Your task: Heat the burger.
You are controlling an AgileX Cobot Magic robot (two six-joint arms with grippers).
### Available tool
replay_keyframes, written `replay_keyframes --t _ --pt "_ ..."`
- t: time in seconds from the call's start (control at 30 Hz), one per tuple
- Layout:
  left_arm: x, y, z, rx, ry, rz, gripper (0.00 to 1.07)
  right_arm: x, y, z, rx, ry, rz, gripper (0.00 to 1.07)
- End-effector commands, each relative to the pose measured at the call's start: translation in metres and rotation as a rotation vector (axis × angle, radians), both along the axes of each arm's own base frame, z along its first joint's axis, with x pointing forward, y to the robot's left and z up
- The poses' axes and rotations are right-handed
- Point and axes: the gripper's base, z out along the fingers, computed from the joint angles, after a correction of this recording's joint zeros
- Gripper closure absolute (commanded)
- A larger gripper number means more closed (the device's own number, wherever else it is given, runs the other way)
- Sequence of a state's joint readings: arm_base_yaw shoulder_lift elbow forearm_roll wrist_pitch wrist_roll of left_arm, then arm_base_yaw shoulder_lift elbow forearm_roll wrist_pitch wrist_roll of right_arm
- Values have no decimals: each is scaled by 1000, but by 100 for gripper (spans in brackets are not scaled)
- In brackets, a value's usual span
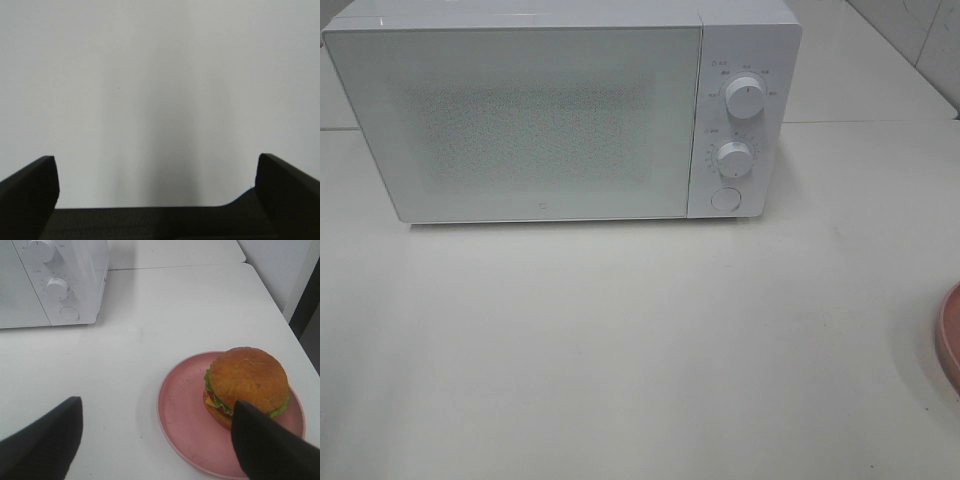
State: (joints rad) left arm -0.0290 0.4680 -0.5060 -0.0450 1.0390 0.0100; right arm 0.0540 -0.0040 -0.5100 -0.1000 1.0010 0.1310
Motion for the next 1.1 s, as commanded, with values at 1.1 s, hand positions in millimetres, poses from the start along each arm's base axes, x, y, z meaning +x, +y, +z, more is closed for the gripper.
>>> replay_keyframes --t 1.1 --pt "-75 -2 14 -37 -497 57 7 -2 0 1 -2 -20 0 31"
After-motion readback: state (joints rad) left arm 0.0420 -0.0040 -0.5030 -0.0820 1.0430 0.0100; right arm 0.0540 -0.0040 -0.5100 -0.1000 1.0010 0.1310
